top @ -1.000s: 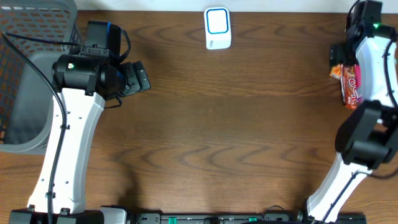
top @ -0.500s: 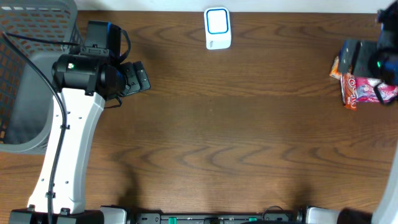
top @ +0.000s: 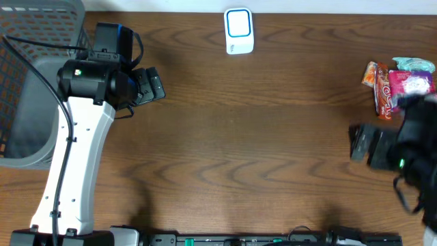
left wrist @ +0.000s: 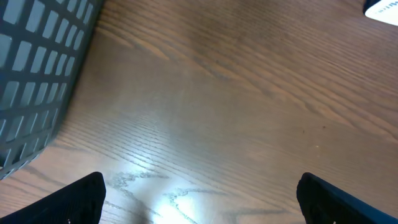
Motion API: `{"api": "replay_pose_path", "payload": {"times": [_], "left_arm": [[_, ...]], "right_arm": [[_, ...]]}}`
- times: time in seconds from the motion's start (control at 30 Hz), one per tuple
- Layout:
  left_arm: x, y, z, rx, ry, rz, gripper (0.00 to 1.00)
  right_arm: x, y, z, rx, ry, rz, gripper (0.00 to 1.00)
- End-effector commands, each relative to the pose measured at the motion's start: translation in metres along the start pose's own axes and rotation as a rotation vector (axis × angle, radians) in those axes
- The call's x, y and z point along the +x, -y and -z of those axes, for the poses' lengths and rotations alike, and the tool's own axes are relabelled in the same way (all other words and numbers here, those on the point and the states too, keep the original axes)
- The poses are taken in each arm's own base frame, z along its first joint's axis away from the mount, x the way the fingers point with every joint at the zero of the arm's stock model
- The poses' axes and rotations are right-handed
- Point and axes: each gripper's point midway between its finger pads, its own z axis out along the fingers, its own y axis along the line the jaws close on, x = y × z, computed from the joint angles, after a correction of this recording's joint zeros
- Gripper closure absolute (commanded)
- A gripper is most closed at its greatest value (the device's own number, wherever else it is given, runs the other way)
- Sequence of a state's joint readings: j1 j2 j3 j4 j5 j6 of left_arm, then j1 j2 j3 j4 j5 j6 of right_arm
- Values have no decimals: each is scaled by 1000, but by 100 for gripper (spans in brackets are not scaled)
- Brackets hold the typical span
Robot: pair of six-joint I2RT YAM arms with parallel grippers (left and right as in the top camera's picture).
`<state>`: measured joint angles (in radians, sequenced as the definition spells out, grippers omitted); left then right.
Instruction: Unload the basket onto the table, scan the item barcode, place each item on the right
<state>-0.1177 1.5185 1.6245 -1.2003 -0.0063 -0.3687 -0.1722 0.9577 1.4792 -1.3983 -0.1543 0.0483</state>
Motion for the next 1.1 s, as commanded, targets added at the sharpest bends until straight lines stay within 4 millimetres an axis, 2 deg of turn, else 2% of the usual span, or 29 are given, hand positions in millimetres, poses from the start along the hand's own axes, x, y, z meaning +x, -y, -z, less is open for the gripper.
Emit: {"api": "replay_pose_path", "payload": {"times": [0.0, 0.17, 0.33, 0.43, 0.5, 0.73, 0.83, 0.97, 1.07], "left_arm": [[0, -3, 3, -8, 9, -2, 2], [-1, -3, 3, -8, 10, -2, 2], [-1, -3, 3, -8, 10, -2, 2], [0, -3, 3, -8, 9, -2, 2], [-1, -3, 3, -8, 10, -2, 2], [-1, -3, 3, -8, 10, -2, 2], [0, -3, 3, -8, 9, -2, 2], [-1, -3, 3, -8, 10, -2, 2], [-1, -3, 3, -8, 10, -2, 2]], "right_arm": [[26, -10, 5, -52, -20, -59, 1], [62, -9, 15, -41, -103, -74, 1], [77, -8, 17, -35, -166, -85, 1], [77, -7, 17, -27, -166, -78, 1], [77, 2, 17, 21, -162, -58, 1], [77, 3, 17, 24, -161, -57, 1], [76, 9, 18, 62, -151, -47, 1], [59, 7, 22, 52, -45, -33, 1], [47, -5, 26, -16, 60, -6, 1]]}}
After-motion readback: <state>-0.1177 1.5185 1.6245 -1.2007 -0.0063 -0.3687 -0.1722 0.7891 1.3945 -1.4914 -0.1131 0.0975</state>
